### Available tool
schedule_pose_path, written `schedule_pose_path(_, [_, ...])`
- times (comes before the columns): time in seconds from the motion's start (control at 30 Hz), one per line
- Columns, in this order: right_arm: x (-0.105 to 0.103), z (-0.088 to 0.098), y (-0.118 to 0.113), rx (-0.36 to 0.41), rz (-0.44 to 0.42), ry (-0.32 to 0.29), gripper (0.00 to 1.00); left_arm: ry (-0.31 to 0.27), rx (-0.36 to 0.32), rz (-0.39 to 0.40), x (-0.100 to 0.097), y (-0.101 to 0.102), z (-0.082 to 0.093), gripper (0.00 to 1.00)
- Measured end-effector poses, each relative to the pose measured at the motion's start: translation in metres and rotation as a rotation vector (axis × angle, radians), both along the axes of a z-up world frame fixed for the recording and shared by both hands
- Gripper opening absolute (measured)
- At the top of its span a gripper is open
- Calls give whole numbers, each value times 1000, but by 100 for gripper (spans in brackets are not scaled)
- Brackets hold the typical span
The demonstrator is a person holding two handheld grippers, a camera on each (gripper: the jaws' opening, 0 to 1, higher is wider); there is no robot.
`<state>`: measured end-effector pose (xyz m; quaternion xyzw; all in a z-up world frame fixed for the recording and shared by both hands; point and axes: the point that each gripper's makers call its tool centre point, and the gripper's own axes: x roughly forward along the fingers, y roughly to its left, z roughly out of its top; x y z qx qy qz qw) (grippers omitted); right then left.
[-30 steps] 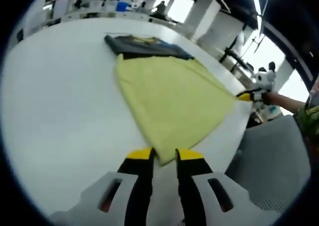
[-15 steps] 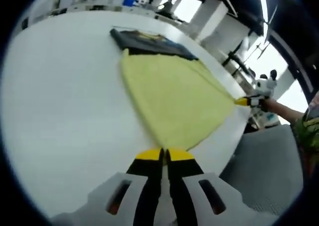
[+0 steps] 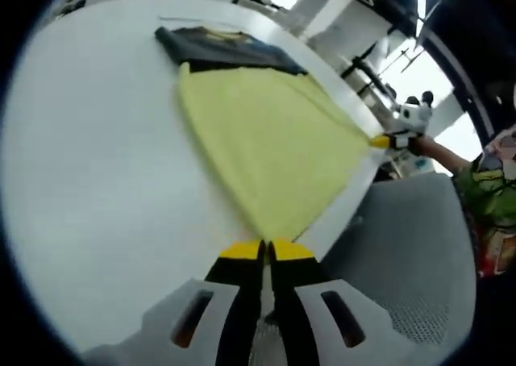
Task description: Fold the garment on the visible template until the final outline fits inside the template.
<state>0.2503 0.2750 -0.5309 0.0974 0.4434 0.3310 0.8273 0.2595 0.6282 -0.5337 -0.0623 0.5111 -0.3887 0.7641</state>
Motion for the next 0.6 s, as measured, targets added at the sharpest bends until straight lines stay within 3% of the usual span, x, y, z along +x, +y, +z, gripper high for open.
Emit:
schedule_pose_path(0.33, [-31,1,13,27,33,53,0,50,26,-17,-19,-3,4,0])
schedule_pose_path(0.6, [-40,4,15,33,50,72,0,90,16,-29,-30,-3,4,0])
